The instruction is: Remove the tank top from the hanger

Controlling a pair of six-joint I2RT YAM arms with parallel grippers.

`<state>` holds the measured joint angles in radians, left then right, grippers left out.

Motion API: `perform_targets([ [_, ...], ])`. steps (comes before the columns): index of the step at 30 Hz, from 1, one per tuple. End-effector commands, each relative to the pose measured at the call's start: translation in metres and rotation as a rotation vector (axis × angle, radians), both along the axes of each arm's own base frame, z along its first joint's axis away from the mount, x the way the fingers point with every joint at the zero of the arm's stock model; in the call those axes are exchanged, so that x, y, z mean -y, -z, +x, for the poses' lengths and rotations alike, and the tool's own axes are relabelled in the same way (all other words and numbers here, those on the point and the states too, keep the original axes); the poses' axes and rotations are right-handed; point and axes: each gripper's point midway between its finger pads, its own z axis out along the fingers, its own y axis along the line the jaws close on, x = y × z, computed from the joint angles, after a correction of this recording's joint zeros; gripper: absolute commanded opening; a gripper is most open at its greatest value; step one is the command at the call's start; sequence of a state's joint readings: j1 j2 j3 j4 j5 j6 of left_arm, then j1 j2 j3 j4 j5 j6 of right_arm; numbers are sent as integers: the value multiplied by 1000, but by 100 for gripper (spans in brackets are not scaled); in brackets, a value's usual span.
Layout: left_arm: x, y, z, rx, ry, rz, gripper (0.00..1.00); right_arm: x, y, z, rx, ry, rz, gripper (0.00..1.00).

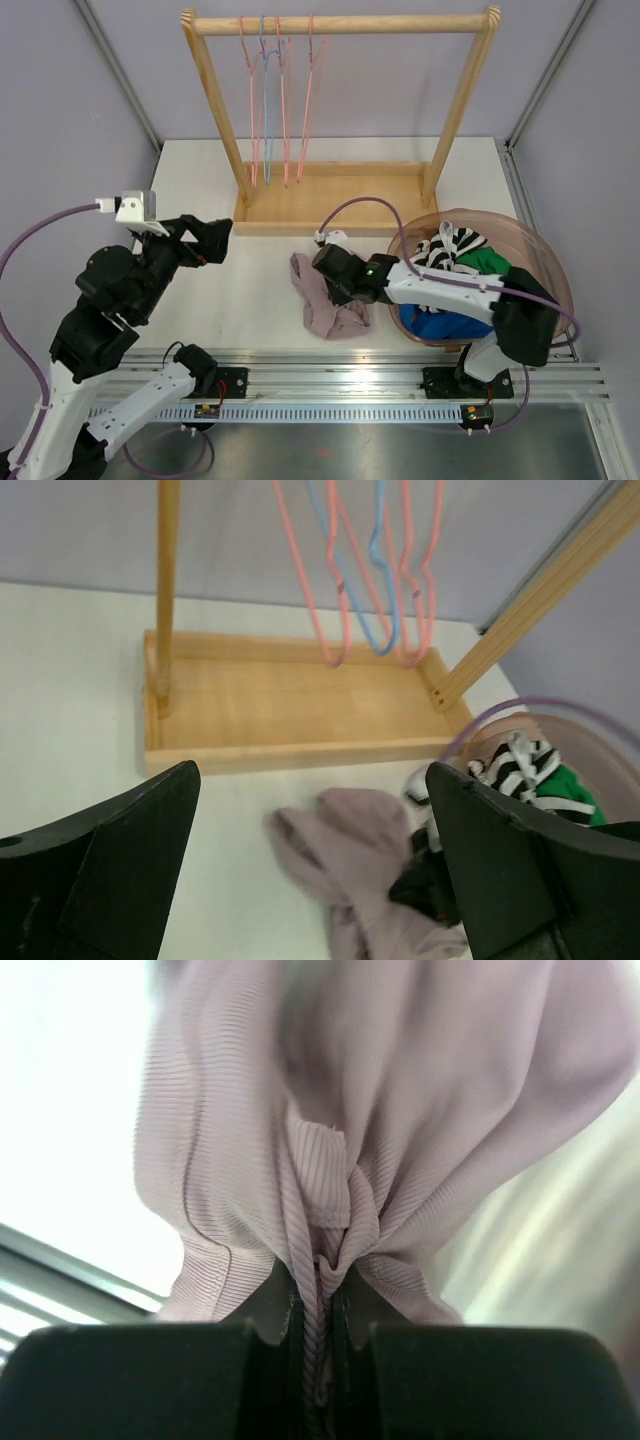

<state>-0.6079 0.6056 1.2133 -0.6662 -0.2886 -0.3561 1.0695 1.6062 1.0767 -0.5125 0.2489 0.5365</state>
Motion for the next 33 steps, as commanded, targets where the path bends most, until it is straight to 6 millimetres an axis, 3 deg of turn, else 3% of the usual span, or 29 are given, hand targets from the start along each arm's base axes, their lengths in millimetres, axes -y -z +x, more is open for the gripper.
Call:
perform_targets([
  [1, -25, 36, 4, -36, -127, 78, 99, 20, -91, 22, 214, 95, 104, 0],
  [2, -37, 50, 3, -50, -177, 104, 99, 30, -113, 21, 241, 110, 118, 0],
  [4, -49, 68, 2, -77, -231, 139, 99, 50, -131, 23, 283, 149, 82, 0],
  [5, -58, 71, -1, -71, -269, 139, 99, 57, -151, 24, 314, 169, 108, 0],
  [7, -61, 89, -1, -87, -285, 159, 99, 83, -166, 25, 355, 226, 48, 0],
  [9, -66, 102, -2, -91, -305, 164, 99, 103, -196, 28, 424, 288, 55, 0],
  [15, -67, 107, -1, -83, -316, 165, 99, 185, -247, 22, 536, 497, -48, 0],
  [17, -65, 110, 1, -95, -313, 178, 99, 217, -253, 19, 541, 580, -99, 0],
  [19, -64, 113, 3, -104, -311, 187, 99, 252, -251, 22, 528, 677, -183, 0],
  [23, -62, 115, 5, -114, -304, 199, 99, 298, -240, 26, 480, 795, -327, 0],
  [27, -63, 114, 5, -112, -304, 202, 99, 321, -221, 33, 399, 860, -407, 0],
  [30, -65, 114, 3, -105, -309, 196, 99, 322, -197, 36, 314, 848, -443, 0],
  [31, -65, 113, 3, -103, -310, 192, 99, 321, -187, 36, 288, 838, -464, 5],
  [32, -66, 113, 2, -101, -310, 190, 99, 317, -178, 36, 251, 818, -472, 22],
  [33, -66, 113, 2, -97, -310, 187, 99, 315, -172, 37, 234, 816, -476, 49],
])
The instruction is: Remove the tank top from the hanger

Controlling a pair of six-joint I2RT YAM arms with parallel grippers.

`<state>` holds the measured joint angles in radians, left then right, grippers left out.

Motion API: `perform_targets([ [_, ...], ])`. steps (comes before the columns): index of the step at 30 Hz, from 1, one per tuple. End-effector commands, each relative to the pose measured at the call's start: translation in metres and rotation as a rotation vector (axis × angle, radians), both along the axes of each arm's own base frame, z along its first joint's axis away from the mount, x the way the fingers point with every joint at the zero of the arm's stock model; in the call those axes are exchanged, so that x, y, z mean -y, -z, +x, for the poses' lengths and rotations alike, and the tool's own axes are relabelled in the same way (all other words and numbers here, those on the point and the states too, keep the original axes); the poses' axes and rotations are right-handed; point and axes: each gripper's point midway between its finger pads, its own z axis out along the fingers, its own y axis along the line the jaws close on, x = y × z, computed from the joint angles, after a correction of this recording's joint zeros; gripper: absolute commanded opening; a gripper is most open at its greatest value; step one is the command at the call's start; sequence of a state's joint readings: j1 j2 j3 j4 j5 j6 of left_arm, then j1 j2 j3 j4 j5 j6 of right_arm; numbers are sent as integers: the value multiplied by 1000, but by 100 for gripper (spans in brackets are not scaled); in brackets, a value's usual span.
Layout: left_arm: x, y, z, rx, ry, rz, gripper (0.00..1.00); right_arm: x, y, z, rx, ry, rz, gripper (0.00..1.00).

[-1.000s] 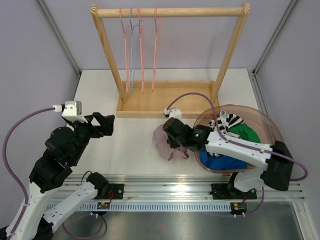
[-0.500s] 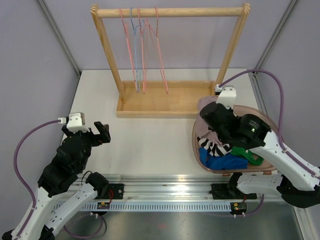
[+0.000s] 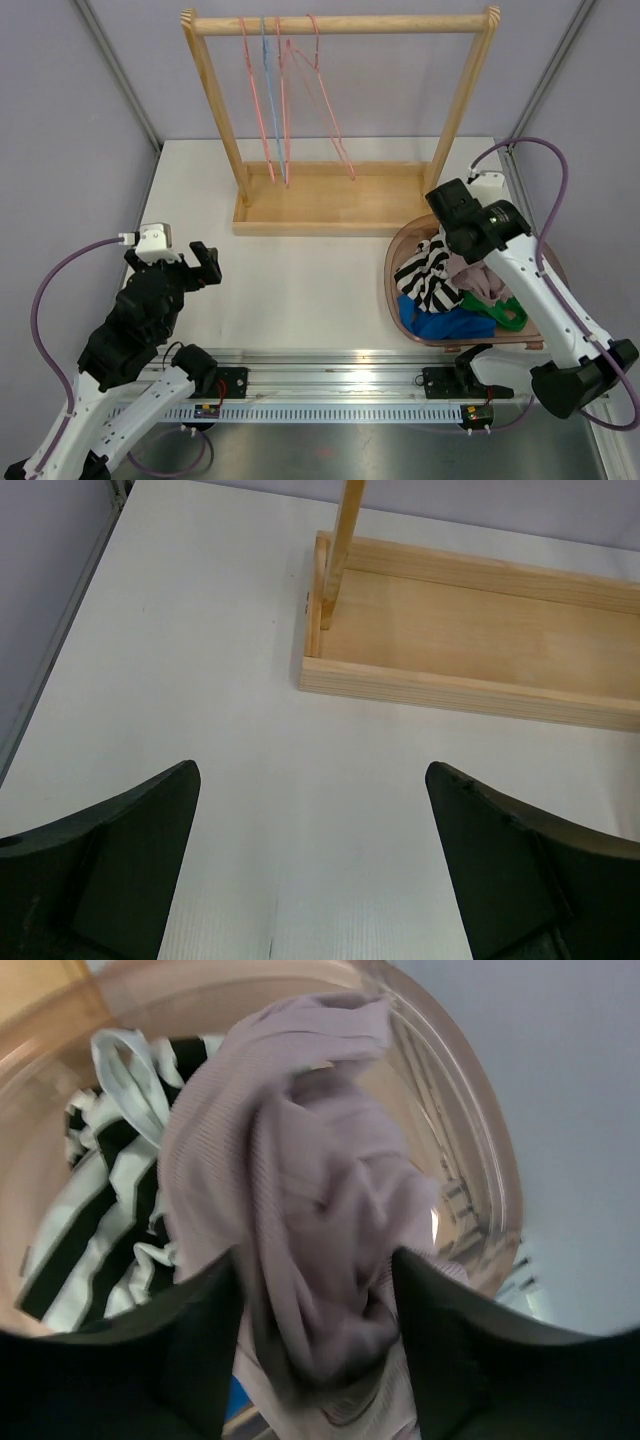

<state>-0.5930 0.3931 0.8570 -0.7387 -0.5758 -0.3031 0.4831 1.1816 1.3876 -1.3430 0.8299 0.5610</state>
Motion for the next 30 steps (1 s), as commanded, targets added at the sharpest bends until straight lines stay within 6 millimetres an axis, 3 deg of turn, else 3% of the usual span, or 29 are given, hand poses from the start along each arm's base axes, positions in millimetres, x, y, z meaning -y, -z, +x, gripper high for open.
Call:
perform_targets([
  [1, -2, -10, 3, 51, -16, -18, 99, -3, 23, -3, -117, -18, -23, 72],
  [6, -2, -9, 4, 49, -20, -16, 99, -5, 19, -4, -113, -26, -4, 79],
  [8, -3, -9, 5, 47, -30, -16, 99, -8, 8, -2, -72, -40, 27, 99],
  [13, -11, -8, 7, 33, -80, -16, 99, -21, -26, 4, 123, -150, 149, 99],
  [19, -23, -5, 10, 8, -149, 3, 99, -34, -63, -5, 382, -302, 297, 99],
  [26, -35, -5, 12, 19, -204, 27, 99, -31, -73, -28, 482, -435, 290, 100],
  [30, -38, 9, 14, 4, -206, 52, 99, -25, -67, -38, 458, -440, 267, 100],
])
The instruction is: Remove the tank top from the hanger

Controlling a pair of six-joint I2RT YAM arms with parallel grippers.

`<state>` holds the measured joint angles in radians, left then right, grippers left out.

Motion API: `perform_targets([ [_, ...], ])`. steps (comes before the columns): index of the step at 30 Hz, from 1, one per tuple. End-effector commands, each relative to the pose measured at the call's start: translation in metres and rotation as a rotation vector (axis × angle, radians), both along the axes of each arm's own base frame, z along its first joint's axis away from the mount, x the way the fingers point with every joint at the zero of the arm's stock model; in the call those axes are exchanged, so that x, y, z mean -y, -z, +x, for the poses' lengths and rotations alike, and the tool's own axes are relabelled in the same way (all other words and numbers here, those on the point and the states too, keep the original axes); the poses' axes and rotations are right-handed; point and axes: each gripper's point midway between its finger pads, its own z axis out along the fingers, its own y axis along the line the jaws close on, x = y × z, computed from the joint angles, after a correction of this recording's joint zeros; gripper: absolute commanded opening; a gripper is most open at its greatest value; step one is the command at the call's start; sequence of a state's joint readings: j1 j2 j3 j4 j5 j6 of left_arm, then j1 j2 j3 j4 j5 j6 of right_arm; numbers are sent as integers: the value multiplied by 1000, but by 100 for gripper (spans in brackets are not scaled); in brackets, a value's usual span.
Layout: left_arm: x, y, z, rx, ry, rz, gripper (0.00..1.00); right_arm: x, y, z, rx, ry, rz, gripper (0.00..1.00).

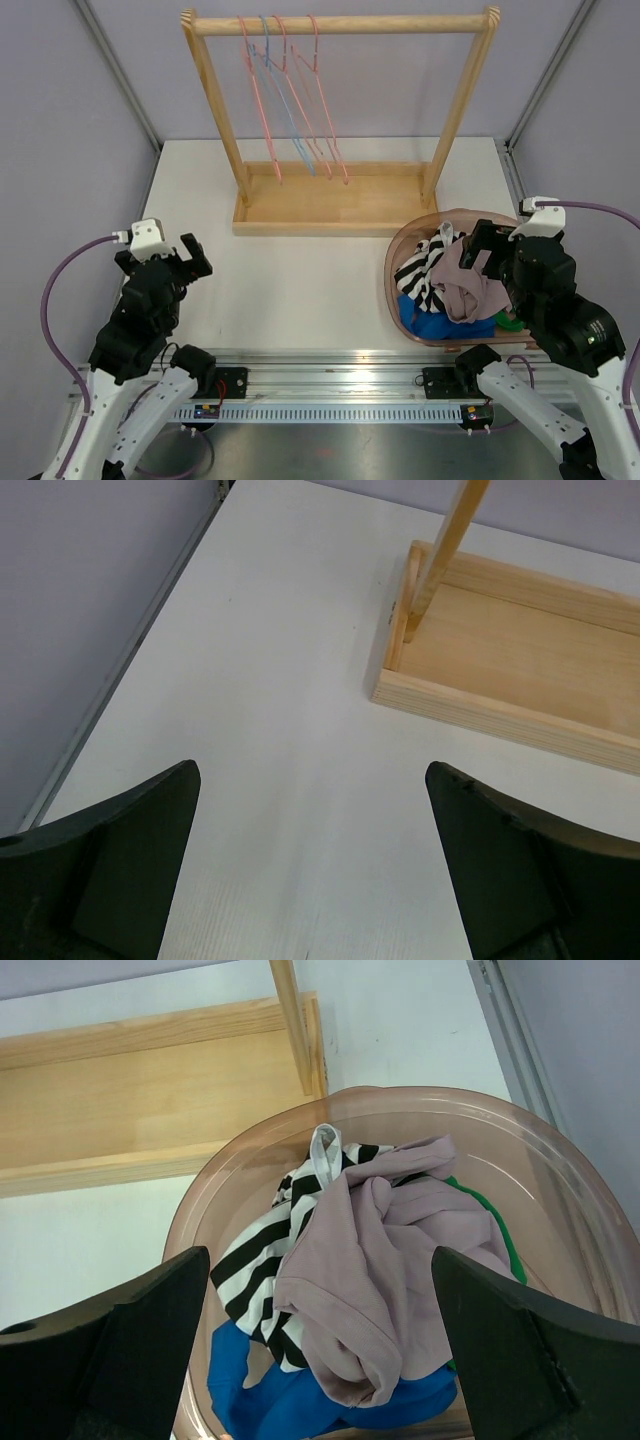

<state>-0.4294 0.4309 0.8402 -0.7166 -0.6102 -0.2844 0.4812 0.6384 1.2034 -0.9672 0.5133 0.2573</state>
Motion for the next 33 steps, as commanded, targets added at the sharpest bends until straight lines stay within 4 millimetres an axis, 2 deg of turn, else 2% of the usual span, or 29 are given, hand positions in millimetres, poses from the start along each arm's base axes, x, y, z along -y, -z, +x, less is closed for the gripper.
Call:
perform_targets([
  [1, 1, 2, 6, 36, 9, 10, 99, 0, -3, 0, 12, -32, -36, 100],
  [10, 13, 10, 6, 48, 97, -2, 99, 5, 7, -12, 0, -36, -38, 100],
  [33, 19, 13, 9, 24, 120, 4, 99, -5, 13, -11, -9, -66, 6, 99],
])
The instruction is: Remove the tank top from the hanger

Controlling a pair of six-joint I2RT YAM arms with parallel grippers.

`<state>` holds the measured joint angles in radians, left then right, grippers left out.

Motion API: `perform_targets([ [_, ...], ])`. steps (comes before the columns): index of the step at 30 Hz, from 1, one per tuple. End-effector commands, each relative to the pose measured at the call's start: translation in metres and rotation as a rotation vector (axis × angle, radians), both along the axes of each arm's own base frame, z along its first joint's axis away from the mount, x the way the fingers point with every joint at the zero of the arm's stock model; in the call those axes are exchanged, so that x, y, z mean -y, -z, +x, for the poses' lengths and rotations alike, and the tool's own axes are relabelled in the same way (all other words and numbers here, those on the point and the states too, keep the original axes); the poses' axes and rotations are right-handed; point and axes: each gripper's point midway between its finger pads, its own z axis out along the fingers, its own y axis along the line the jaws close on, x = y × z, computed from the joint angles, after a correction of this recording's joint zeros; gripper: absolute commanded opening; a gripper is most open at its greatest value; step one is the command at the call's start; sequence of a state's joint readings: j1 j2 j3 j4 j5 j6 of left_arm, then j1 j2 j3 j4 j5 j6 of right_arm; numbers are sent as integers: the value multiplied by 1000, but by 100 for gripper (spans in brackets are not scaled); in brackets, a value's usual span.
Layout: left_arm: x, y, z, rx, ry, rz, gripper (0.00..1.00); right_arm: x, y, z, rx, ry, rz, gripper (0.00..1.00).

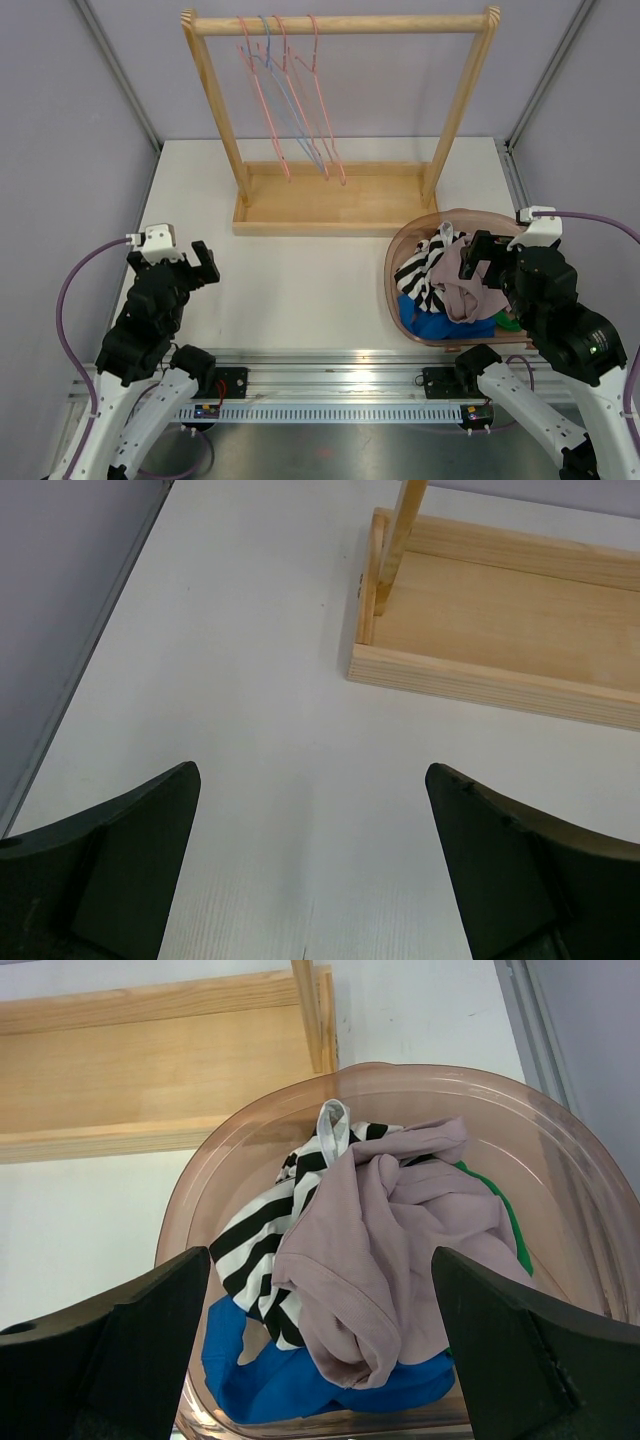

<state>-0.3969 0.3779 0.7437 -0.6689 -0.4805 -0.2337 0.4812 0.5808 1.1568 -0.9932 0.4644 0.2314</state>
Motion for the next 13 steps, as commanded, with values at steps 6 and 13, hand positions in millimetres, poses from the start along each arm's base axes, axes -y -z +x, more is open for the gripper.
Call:
perform_targets([
  [6, 5, -11, 7, 45, 17, -14, 99, -3, -3, 1, 21, -4, 33, 100],
  [13, 4, -13, 6, 51, 13, -17, 99, -5, -2, 1, 14, -11, 33, 99],
])
